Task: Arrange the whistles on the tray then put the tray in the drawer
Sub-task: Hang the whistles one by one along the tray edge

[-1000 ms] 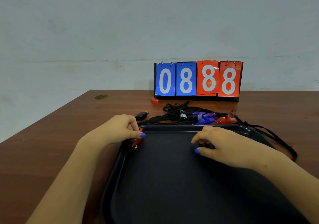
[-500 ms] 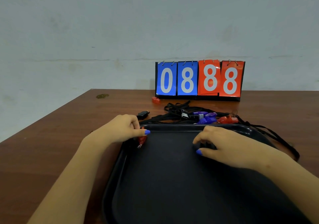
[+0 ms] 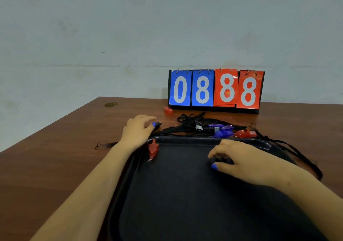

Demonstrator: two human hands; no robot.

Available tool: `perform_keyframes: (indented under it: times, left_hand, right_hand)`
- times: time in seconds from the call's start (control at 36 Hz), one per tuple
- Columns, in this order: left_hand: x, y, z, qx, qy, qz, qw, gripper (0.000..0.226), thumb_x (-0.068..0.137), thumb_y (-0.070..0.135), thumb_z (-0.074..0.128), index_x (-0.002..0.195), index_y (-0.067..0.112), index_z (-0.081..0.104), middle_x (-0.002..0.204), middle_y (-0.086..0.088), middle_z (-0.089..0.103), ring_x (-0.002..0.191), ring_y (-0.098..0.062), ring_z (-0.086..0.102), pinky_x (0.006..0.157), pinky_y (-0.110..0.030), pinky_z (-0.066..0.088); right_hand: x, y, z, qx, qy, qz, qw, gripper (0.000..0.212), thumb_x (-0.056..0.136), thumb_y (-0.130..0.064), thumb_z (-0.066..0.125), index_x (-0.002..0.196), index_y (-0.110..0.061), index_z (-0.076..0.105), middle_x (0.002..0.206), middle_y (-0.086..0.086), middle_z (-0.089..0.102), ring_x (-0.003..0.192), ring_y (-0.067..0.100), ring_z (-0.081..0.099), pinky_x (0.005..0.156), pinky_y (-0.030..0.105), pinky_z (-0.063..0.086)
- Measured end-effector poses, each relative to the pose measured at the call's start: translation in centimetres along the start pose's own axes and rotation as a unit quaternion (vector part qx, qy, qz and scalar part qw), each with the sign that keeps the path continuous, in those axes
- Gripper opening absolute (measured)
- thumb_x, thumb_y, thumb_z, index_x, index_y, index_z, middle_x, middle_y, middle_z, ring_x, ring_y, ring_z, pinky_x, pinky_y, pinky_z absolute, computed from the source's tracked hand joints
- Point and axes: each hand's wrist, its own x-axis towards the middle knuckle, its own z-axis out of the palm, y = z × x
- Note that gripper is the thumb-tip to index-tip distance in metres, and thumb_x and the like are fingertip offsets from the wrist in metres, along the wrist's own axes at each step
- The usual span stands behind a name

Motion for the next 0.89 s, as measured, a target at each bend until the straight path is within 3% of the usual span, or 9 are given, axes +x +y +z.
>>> perform_keyframes:
  times: [0.11,0.25,0.39,0.53,0.64,0.72,0.78,0.83,0.89]
  left_hand:
    - [0.1,-0.4,0.2,-0.061,-0.043,-0.054,0.996,0.032,0.092,0.026,0.050,0.122,0.034,0.059,0.131,0.002,0.058,0.121,-0.023,0.051,0.104,-0.043,0.040]
    - [0.1,-0.6,-0.1,-0.084,-0.055,-0.063,0.993,0.032,0.089,0.024,0.055,0.120,0.031,0.060,0.129,0.003,0.059,0.118,-0.020,0.053,0.104,-0.040,0.040]
    - [0.0,-0.4,-0.1,-0.127,-0.025,-0.078,0.988,0.027,0.086,0.023,0.064,0.112,0.025,0.062,0.116,0.000,0.065,0.108,-0.019,0.059,0.098,-0.039,0.045]
    - [-0.3,-0.4,-0.1,-0.117,0.014,-0.082,0.990,0.035,0.087,0.021,0.060,0.122,0.019,0.056,0.116,-0.003,0.064,0.108,-0.020,0.058,0.091,-0.032,0.044]
    - [-0.5,-0.2,-0.6,-0.132,0.073,-0.077,0.985,0.034,0.084,0.023,0.059,0.117,0.020,0.056,0.105,-0.002,0.065,0.099,-0.019,0.058,0.082,-0.029,0.044]
    - [-1.1,1.0,-1.6,-0.196,0.151,-0.057,0.967,0.025,0.083,0.021,0.061,0.108,0.019,0.060,0.097,0.002,0.062,0.089,-0.014,0.057,0.070,-0.021,0.041]
    - [-1.4,2.1,-2.6,-0.257,0.174,-0.036,0.950,0.015,0.083,0.020,0.061,0.097,0.025,0.060,0.096,0.003,0.064,0.088,-0.018,0.063,0.076,-0.027,0.049]
    - [-1.9,3.5,-3.4,-0.339,0.154,-0.014,0.928,0.015,0.086,0.013,0.059,0.089,0.028,0.060,0.095,0.000,0.066,0.079,-0.020,0.069,0.078,-0.032,0.056]
    - [-2.7,5.0,-3.6,-0.435,0.114,0.002,0.893,0.016,0.089,0.005,0.056,0.088,0.019,0.063,0.089,-0.006,0.067,0.066,-0.016,0.070,0.068,-0.025,0.059]
  right_hand:
    - [0.0,-0.2,0.0,0.006,0.001,0.005,1.000,0.030,0.091,-0.039,0.052,0.121,-0.037,0.051,0.114,-0.015,0.049,0.104,0.000,0.048,0.094,0.022,0.044]
    - [0.1,-0.1,0.0,0.008,0.000,0.002,1.000,0.030,0.091,-0.039,0.052,0.121,-0.038,0.051,0.110,-0.018,0.048,0.100,-0.002,0.048,0.090,0.017,0.043]
    - [0.3,0.2,0.1,0.017,-0.002,-0.002,1.000,0.030,0.090,-0.040,0.052,0.120,-0.039,0.050,0.105,-0.022,0.045,0.093,-0.007,0.046,0.078,0.011,0.040]
    - [0.4,0.4,0.1,0.022,-0.007,-0.003,1.000,0.030,0.090,-0.040,0.052,0.120,-0.038,0.050,0.108,-0.022,0.046,0.096,-0.005,0.047,0.082,0.012,0.041]
    - [0.3,0.3,0.0,0.022,-0.007,-0.002,1.000,0.031,0.090,-0.040,0.052,0.121,-0.038,0.049,0.111,-0.020,0.047,0.098,-0.004,0.047,0.087,0.015,0.042]
    - [0.1,0.2,0.0,0.021,0.001,-0.001,1.000,0.036,0.091,-0.039,0.052,0.126,-0.038,0.046,0.112,-0.020,0.047,0.097,-0.004,0.047,0.088,0.016,0.042]
    - [0.1,0.1,0.1,0.027,0.021,0.005,0.999,0.045,0.090,-0.039,0.053,0.132,-0.038,0.038,0.122,-0.016,0.046,0.101,-0.003,0.046,0.092,0.017,0.042]
    - [0.1,-0.1,0.2,0.035,0.052,0.004,0.998,0.061,0.089,-0.041,0.055,0.141,-0.040,0.023,0.134,-0.016,0.037,0.108,-0.005,0.040,0.096,0.018,0.039]
    - [0.0,-0.2,0.2,0.039,0.093,-0.003,0.995,0.076,0.087,-0.041,0.057,0.143,-0.043,0.006,0.140,-0.016,0.028,0.113,-0.003,0.041,0.096,0.018,0.039]
